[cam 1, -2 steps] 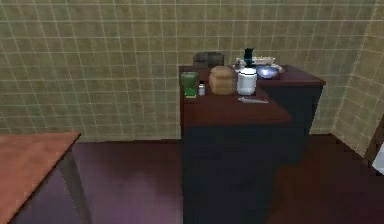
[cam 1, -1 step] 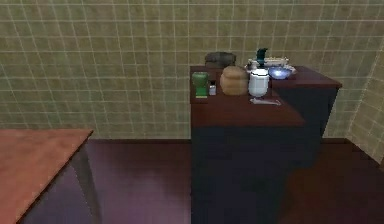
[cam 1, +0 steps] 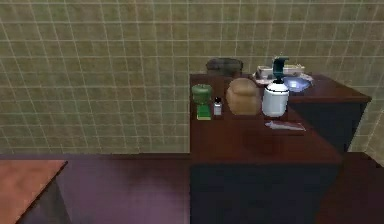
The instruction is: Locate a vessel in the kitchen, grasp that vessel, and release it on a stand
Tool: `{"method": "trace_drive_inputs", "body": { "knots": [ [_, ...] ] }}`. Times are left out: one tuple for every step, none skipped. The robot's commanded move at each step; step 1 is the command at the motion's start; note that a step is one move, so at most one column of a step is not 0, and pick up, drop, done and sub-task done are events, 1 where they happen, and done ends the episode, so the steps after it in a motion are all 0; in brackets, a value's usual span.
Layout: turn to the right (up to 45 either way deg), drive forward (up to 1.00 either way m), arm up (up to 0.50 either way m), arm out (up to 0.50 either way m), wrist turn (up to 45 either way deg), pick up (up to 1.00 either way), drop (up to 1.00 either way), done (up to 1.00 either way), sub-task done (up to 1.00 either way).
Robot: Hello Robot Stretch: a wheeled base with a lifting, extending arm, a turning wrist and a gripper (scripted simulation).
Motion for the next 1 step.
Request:
{"method": "trace_drive_inputs", "body": {
  "knots": [
    [-45.0, 0.00, 0.00, 0.00, 0.0, 0.00, 0.00, 0.00, 0.00]
  ]
}}
